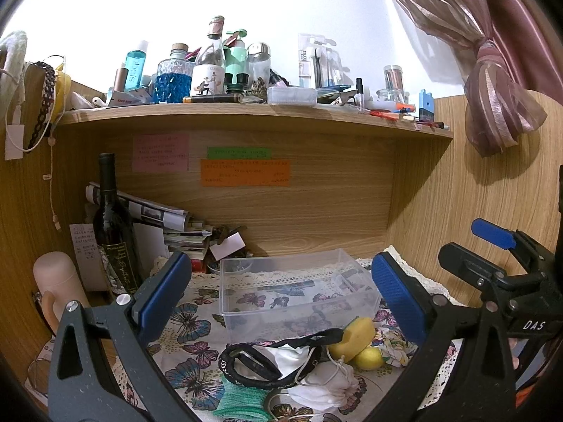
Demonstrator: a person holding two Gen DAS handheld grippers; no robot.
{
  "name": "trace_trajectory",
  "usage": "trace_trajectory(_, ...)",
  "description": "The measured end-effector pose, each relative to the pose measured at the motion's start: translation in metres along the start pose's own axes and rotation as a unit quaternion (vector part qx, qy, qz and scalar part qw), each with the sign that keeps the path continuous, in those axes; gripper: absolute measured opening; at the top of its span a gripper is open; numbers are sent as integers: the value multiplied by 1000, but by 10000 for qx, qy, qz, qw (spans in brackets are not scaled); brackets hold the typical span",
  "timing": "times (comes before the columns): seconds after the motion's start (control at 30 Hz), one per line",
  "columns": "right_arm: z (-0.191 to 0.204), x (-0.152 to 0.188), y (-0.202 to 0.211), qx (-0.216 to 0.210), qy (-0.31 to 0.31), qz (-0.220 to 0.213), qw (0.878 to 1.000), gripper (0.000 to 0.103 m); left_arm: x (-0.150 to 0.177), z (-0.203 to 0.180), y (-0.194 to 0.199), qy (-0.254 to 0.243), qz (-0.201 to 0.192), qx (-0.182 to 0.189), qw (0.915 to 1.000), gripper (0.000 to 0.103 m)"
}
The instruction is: Organize soft objects
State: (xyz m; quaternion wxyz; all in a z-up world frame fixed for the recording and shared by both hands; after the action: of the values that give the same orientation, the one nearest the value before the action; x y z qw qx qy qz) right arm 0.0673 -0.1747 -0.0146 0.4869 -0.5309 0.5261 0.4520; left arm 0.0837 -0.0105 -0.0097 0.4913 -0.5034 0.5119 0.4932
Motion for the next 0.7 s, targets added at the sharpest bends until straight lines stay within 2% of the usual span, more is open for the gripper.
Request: trace_trajectory(0.7,-3,-1,1,-25,-76,-44,10000,103,3,-2,-2,11,41,9,10000,103)
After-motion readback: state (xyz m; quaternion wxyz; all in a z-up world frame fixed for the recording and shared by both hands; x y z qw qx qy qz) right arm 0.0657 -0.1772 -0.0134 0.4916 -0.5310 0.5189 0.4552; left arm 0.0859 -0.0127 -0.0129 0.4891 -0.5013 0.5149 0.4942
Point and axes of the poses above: each gripper's, at about its wrist camera, not at the fingertips, and y roughly against the way its jaws point, z to its left, x to its underside, the point moved 9 cm from there along -y, roughly the way its jaws point, and after that the axes turned 10 degrees about -z, right-handed, at the moved point
